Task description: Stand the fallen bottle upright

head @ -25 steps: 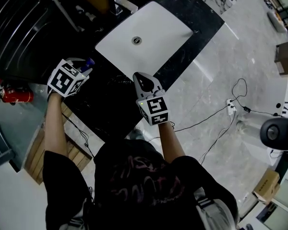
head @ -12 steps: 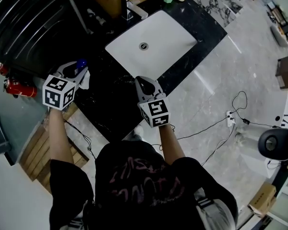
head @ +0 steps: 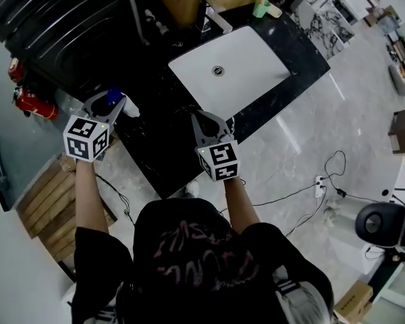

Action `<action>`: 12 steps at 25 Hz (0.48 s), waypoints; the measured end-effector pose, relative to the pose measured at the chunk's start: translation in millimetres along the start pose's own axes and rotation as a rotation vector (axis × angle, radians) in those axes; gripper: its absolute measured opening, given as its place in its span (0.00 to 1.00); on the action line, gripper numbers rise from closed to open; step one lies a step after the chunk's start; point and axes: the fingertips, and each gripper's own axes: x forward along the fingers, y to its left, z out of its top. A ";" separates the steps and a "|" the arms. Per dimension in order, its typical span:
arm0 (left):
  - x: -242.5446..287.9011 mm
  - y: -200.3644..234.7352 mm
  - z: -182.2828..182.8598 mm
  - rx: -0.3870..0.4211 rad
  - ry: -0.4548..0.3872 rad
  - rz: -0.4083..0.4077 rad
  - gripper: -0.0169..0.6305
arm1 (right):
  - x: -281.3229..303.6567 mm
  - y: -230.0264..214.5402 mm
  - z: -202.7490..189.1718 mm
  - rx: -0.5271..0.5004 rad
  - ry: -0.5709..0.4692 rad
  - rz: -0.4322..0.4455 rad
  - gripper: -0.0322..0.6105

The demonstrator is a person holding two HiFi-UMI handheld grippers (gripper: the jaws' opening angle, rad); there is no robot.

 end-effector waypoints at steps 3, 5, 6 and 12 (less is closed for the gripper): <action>-2.6 1.0 -1.0 0.001 -0.018 0.016 0.23 | 1.8 9.5 1.6 -0.009 0.002 0.016 0.07; -1.8 1.3 -0.8 0.008 -0.022 0.026 0.23 | 2.1 11.9 0.4 -0.020 0.005 0.020 0.07; -1.5 1.5 -0.8 0.014 -0.021 0.030 0.23 | 1.9 12.1 -0.6 -0.028 0.006 0.019 0.07; -1.8 -0.1 -4.9 0.015 -0.014 0.053 0.27 | -3.5 10.9 1.8 -0.030 -0.001 0.009 0.07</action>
